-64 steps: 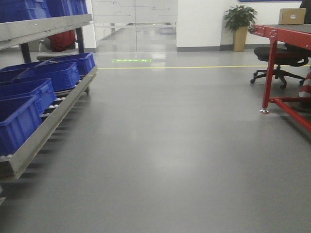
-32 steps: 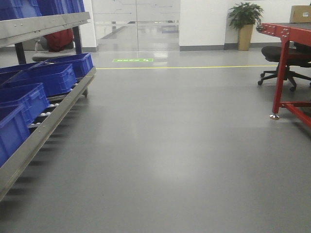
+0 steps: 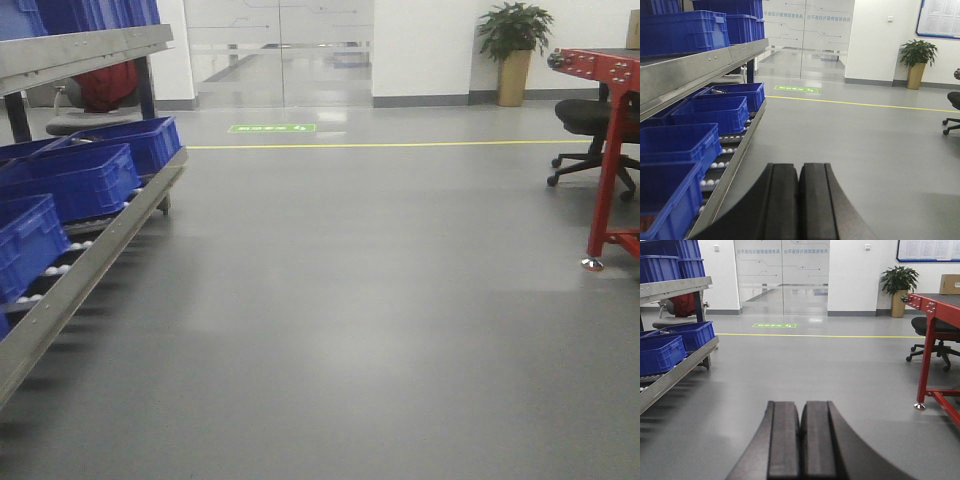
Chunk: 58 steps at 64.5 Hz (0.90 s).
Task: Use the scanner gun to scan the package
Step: 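Drive the base forward along the aisle past the blue bin racks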
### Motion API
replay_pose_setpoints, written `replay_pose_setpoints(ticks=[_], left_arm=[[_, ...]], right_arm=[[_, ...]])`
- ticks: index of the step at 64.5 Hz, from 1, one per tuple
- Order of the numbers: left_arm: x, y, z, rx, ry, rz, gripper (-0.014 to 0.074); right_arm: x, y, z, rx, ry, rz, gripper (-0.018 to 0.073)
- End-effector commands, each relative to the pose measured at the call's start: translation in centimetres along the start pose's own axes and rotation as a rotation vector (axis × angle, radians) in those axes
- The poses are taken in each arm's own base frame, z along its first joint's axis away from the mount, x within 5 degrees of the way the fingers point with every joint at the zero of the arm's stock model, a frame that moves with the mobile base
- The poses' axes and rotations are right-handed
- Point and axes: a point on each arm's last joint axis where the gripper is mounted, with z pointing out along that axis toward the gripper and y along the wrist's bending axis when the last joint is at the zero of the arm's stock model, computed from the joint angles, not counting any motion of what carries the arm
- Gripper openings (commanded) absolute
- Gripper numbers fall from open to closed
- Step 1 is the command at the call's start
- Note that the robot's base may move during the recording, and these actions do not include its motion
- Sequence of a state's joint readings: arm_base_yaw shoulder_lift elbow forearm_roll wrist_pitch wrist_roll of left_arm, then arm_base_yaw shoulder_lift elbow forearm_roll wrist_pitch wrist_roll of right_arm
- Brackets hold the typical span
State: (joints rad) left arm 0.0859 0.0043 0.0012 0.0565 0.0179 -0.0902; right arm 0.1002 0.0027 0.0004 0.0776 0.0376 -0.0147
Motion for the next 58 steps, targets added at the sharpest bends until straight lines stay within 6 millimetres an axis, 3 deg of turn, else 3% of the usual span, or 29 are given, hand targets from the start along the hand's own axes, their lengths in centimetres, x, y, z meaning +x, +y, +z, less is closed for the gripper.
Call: replay_pose_setpoints(ticks=[1, 58], left_arm=[[-0.23, -0.03, -0.04, 0.005, -0.023, -0.002, -0.0101], [-0.23, -0.03, -0.04, 0.005, -0.023, -0.002, -0.0101]], right_arm=[[-0.18, 0.0, -0.03, 0.0, -0.019, -0.011, -0.0168], [-0.18, 0.0, -0.03, 0.0, -0.019, -0.011, -0.0168]])
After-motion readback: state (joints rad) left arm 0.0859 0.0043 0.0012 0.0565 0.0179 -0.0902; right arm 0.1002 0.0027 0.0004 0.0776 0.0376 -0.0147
